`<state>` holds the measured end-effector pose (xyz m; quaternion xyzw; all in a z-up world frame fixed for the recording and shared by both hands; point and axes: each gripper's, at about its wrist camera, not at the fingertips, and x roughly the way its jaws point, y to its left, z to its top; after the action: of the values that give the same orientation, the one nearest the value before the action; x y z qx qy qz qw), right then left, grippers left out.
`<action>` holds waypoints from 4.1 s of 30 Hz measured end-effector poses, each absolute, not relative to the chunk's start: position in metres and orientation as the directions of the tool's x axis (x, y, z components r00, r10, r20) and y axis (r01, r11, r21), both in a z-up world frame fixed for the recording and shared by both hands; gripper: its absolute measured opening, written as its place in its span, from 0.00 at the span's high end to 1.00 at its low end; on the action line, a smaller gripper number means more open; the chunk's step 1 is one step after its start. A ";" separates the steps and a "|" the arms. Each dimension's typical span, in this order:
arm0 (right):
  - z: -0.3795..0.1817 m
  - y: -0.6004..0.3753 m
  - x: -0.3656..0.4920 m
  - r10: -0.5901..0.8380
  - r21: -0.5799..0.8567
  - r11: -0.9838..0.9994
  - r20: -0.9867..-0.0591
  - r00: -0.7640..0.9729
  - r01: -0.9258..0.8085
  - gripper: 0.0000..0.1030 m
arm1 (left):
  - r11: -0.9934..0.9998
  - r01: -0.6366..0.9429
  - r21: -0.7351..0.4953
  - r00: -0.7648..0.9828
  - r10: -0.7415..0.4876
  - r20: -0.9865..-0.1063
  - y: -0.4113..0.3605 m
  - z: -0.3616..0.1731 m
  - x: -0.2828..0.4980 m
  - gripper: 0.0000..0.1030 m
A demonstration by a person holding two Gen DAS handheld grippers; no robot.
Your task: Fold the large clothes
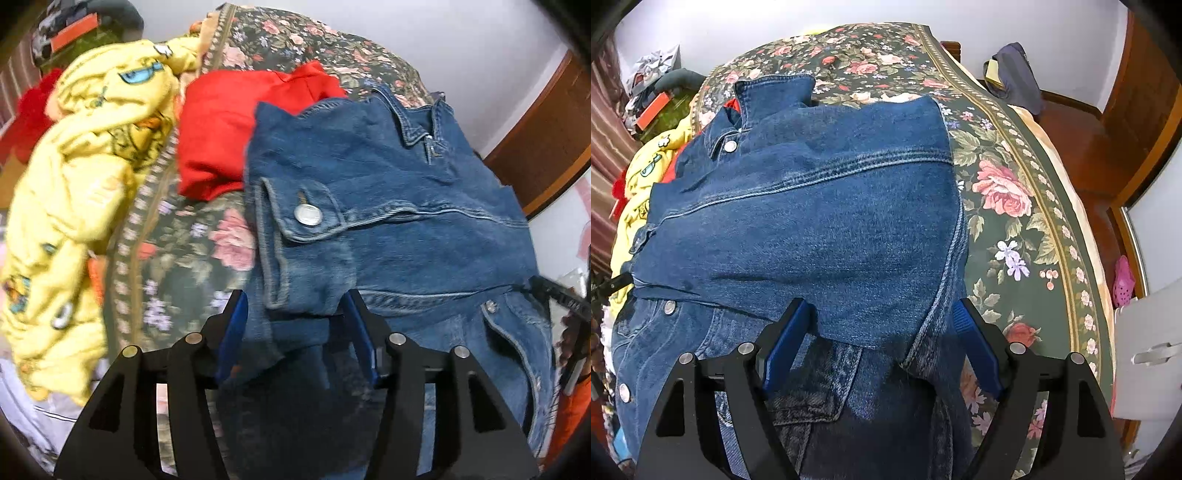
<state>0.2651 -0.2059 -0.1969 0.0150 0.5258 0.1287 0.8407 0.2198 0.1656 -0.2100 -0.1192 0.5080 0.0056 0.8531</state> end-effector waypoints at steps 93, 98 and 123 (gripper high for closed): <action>-0.082 -0.171 0.315 0.256 0.066 0.947 -0.749 0.611 -0.315 0.28 | 0.990 -0.137 0.041 0.619 0.117 -0.776 0.185 -0.115 0.308 0.30; -0.076 -0.168 0.283 0.269 0.045 0.936 -0.734 0.623 -0.350 0.24 | 0.996 -0.087 -0.011 0.628 0.047 -0.777 0.179 -0.113 0.270 0.16; -0.201 -0.207 0.213 0.309 0.232 0.942 -0.882 0.355 -0.244 0.24 | 0.891 -0.262 -0.371 0.321 -0.282 -0.904 0.217 -0.278 0.163 0.17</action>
<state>0.2128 -0.2070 -0.2005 0.0300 0.5422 0.1682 0.8227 0.1633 0.2167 -0.2782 -0.2337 0.5826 -0.0064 0.7784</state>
